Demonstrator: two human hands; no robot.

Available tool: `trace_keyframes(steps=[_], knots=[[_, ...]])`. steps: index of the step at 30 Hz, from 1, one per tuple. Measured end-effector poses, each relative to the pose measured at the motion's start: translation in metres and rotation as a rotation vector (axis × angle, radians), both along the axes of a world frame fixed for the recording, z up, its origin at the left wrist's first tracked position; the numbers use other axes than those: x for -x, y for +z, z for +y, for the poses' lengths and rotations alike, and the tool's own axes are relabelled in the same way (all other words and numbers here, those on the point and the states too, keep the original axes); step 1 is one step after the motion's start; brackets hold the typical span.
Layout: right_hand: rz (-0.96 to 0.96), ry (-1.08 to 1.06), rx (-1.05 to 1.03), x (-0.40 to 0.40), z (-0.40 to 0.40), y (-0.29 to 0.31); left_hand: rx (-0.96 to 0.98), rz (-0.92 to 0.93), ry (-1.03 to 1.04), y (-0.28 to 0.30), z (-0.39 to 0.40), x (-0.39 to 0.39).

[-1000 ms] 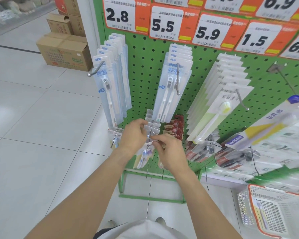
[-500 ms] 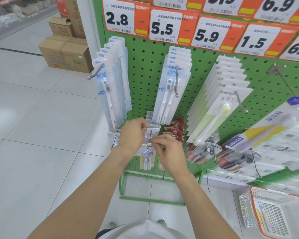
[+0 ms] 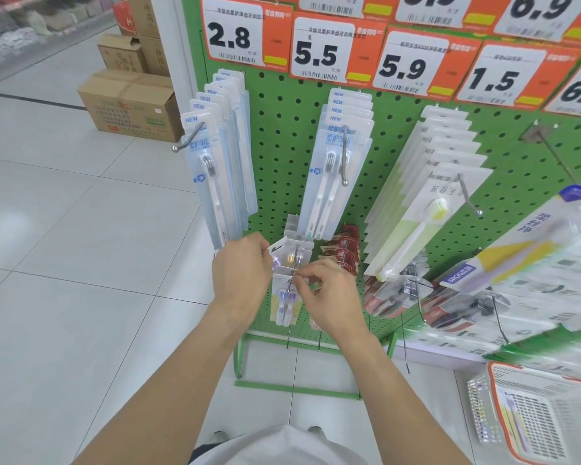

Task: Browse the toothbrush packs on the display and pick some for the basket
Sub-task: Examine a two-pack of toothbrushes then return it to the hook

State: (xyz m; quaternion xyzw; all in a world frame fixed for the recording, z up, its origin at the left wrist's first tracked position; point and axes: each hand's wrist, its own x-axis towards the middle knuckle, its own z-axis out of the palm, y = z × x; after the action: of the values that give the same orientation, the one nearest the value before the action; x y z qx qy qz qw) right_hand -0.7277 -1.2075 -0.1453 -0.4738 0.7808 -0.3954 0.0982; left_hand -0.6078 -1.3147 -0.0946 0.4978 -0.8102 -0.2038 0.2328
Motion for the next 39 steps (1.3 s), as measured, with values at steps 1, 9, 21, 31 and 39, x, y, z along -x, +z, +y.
trace_keyframes(steps=[1,9,21,31,39], knots=[[0.002,-0.01,-0.006,0.0,-0.001,0.0,0.008,0.019,0.02,0.001,0.001,-0.002],[0.009,-0.039,-0.019,-0.002,-0.004,0.001,0.068,0.234,0.113,0.009,0.022,-0.026],[-0.006,-0.008,-0.001,-0.004,-0.002,0.0,-0.163,0.78,0.178,0.037,0.053,-0.051],[-0.543,0.04,0.312,-0.035,0.027,0.024,-0.423,0.85,0.162,0.028,0.055,-0.049],[-0.887,0.132,0.3,-0.042,0.038,0.037,-0.557,0.869,0.125,0.022,0.059,-0.052]])
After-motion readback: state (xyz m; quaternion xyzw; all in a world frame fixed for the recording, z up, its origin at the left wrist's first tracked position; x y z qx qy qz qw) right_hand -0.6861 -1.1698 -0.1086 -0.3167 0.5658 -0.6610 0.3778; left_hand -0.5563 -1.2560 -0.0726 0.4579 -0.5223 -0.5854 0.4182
